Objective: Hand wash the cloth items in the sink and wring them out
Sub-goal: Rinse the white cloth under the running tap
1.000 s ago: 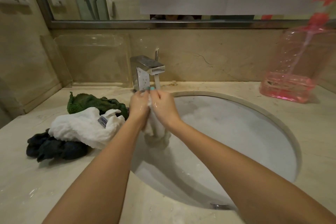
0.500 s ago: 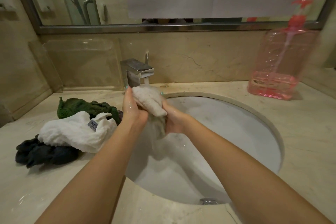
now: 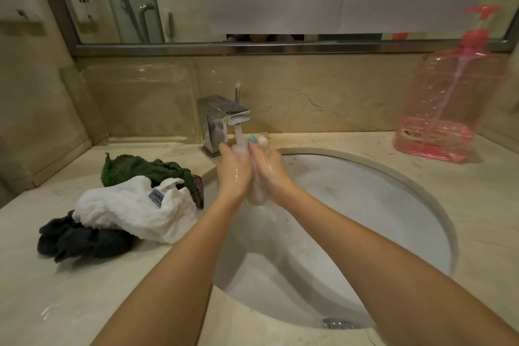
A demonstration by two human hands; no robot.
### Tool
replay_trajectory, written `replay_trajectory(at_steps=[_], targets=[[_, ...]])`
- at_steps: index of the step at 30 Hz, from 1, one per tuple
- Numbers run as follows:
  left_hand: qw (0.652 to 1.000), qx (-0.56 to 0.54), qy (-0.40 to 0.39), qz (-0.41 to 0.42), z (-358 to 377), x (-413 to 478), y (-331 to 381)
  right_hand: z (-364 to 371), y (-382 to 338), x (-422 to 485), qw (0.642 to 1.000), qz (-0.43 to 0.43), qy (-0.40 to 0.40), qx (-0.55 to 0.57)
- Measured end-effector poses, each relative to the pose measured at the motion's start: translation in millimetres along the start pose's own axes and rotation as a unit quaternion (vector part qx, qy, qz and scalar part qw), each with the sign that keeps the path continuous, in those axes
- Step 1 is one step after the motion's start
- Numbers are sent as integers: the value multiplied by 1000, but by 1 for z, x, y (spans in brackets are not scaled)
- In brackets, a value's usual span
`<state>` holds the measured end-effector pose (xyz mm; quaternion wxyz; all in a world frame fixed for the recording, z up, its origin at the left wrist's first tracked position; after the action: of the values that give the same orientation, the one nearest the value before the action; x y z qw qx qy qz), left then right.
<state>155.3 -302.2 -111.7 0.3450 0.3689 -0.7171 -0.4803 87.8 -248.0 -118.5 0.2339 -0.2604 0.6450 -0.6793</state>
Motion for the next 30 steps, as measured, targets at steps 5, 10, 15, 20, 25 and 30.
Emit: replay_trajectory(at_steps=[5, 10, 15, 20, 25, 30], targets=[[991, 119, 26, 57, 1, 5, 1, 6, 4, 13, 996, -4, 34, -84], [986, 157, 2, 51, -4, 12, 3, -3, 0, 5, 996, 0, 21, -89], [972, -186, 3, -142, -17, 16, -15, 8, -7, 3, 996, -51, -13, -73], [969, -222, 70, -85, -39, 17, -18, -10, -14, 6, 985, -105, 26, -135], [986, -141, -66, -52, -28, 11, -18, -41, -11, 14, 991, -39, 121, -31], [988, -147, 18, -47, -22, 14, -18, -1, -21, -7, 995, -79, 13, -55]])
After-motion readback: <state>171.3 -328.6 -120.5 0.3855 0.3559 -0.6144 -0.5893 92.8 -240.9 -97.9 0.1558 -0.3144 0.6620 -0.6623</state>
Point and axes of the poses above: each hand's wrist, its own x-axis towards the middle knuckle, its own z-axis out of the palm, y = z × x, the point moved 3 cm from there along x, towards the middle knuckle, and after that the axes turned 2 degrees about -y, right-handed, at the moved point
